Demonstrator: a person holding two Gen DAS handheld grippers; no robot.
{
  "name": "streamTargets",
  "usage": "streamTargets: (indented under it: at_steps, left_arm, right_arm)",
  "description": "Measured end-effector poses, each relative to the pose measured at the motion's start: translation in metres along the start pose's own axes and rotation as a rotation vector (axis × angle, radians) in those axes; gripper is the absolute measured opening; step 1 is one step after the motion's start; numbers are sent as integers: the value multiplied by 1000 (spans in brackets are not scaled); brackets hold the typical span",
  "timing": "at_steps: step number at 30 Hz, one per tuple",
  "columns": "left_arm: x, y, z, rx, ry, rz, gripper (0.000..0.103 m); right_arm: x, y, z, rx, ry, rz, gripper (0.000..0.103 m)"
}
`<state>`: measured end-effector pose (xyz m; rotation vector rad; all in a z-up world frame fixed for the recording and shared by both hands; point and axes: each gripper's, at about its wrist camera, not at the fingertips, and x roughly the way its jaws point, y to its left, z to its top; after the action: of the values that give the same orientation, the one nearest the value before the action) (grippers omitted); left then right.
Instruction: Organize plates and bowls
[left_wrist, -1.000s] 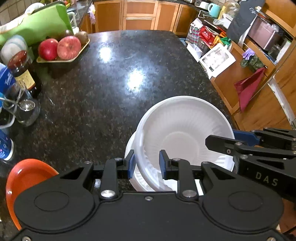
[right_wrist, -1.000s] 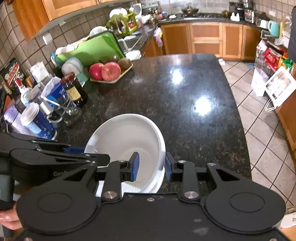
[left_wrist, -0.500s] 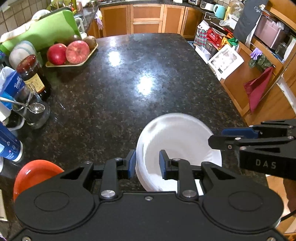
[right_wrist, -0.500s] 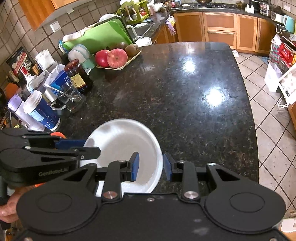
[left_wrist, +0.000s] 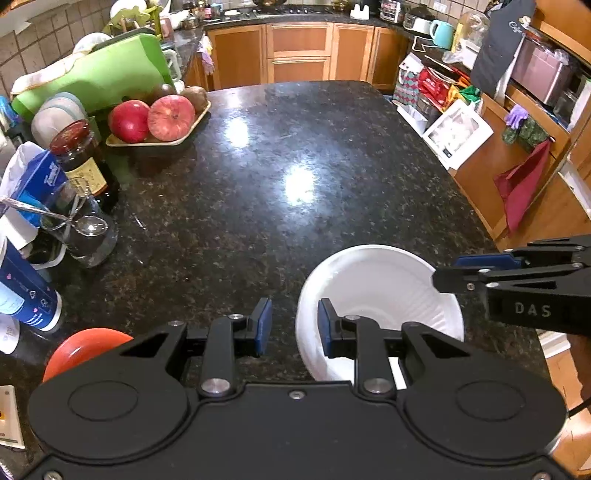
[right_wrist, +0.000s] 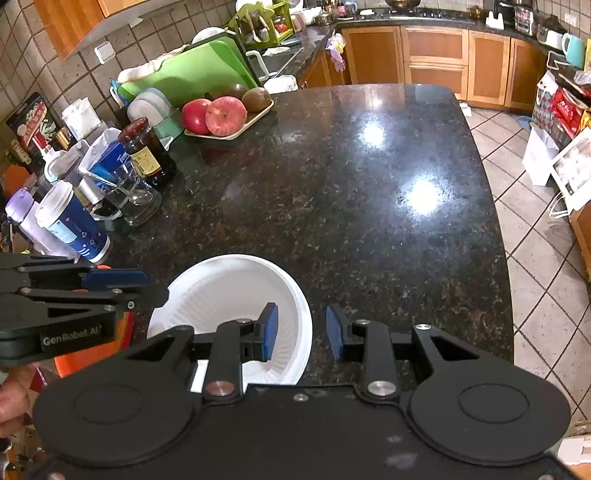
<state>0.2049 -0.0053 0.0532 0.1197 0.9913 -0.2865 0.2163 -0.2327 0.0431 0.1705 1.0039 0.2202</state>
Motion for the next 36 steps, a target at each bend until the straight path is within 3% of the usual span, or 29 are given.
streamTargets:
  at_steps: [20, 32, 36]
  left_arm:
    - [2, 10, -5, -58, -53, 81, 33]
    - [-12, 11, -10, -90, -63, 72, 33]
    - [-12, 11, -7, -109, -32, 37, 33]
  right_arm:
    - [-17, 1, -16, 29, -104, -18, 32]
    - [-26, 2, -17, 27, -110, 7, 34]
    - [-27, -1, -16, 29, -97, 35, 38]
